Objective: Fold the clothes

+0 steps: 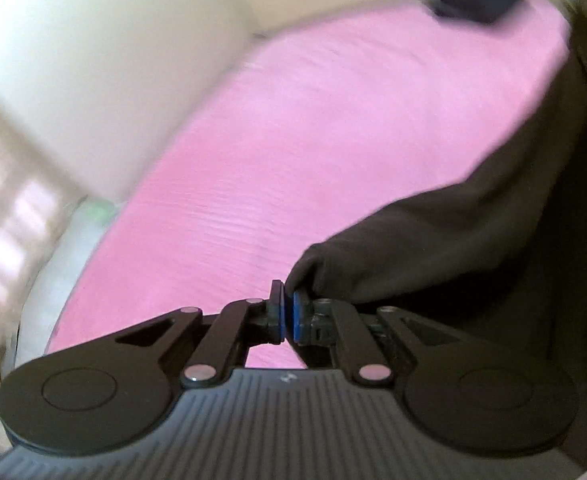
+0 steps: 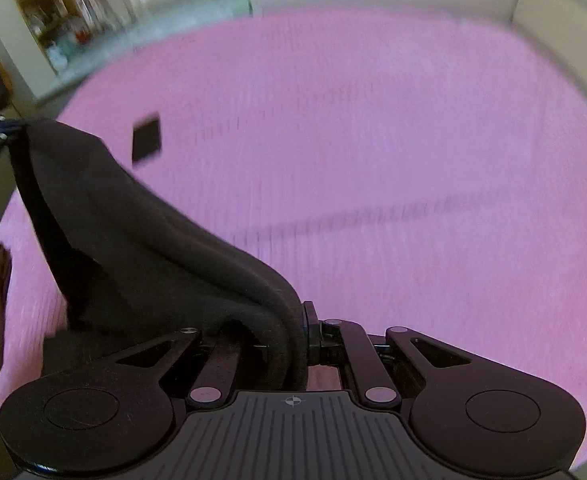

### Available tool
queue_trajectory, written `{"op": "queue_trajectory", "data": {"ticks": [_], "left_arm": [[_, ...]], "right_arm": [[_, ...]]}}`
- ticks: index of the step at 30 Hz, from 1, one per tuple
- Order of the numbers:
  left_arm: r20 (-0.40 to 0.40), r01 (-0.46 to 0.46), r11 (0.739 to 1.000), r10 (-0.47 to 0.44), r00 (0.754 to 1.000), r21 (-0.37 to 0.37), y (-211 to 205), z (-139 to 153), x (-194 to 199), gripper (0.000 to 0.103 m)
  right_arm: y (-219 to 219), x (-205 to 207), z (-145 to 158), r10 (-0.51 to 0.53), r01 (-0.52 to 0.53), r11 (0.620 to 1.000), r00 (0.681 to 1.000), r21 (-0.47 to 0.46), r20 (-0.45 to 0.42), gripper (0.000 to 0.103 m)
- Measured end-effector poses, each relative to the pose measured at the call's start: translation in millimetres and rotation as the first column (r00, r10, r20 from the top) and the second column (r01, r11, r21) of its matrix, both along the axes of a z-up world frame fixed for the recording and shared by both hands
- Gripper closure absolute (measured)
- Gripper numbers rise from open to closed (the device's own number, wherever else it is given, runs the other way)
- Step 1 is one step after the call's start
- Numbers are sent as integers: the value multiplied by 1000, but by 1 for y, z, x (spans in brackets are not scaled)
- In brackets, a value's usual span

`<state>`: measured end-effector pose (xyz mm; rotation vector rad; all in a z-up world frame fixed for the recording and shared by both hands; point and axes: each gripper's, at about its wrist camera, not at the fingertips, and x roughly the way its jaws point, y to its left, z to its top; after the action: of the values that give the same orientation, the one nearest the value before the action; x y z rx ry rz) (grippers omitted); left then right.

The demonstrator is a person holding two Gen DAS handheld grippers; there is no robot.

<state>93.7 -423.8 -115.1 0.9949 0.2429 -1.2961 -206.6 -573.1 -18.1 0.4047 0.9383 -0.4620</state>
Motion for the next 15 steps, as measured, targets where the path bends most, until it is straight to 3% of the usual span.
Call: {"op": "queue_trajectory", "data": {"ticks": [4, 9, 12, 15], "left_arm": [[-33, -89, 990, 86, 996, -111, 17, 61, 5, 100], [-10, -82, 978, 82, 997, -190, 55, 89, -40, 100], [-25, -102, 962, 99, 995, -254, 115, 108, -76, 100], [-112, -175, 931, 146, 983, -320, 177, 138, -119, 100]], "right_arm": [[44, -32, 35, -5, 11, 995, 998, -102, 62, 98], [99, -72, 78, -2, 33, 974, 990, -226, 138, 98], [132, -96, 104, 5, 51, 953, 983, -298, 184, 98], [164, -133, 139, 14, 64, 936, 976, -346, 219, 98]]}}
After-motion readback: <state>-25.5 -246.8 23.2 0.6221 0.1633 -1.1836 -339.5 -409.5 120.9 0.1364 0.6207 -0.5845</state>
